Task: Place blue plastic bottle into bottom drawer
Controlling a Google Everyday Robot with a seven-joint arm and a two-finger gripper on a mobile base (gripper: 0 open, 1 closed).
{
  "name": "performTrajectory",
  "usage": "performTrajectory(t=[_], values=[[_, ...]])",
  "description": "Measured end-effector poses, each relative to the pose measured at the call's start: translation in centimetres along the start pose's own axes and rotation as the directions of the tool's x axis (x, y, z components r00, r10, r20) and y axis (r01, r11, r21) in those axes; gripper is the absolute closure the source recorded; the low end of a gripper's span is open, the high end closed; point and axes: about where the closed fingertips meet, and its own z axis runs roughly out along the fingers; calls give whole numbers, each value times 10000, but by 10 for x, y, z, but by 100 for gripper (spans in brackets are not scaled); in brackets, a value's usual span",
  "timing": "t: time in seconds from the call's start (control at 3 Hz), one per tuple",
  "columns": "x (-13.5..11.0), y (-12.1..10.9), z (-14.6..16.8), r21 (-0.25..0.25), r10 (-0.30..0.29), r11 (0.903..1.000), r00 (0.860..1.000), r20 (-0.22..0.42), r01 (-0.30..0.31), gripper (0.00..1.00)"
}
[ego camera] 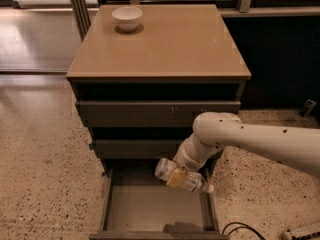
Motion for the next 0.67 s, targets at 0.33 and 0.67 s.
performTrajectory(t=[0.33, 0.67], values=[[31, 14, 41, 53, 197, 9998, 9994, -268, -196, 100], [63, 24, 94, 145, 461, 9989, 9975, -542, -454, 100]])
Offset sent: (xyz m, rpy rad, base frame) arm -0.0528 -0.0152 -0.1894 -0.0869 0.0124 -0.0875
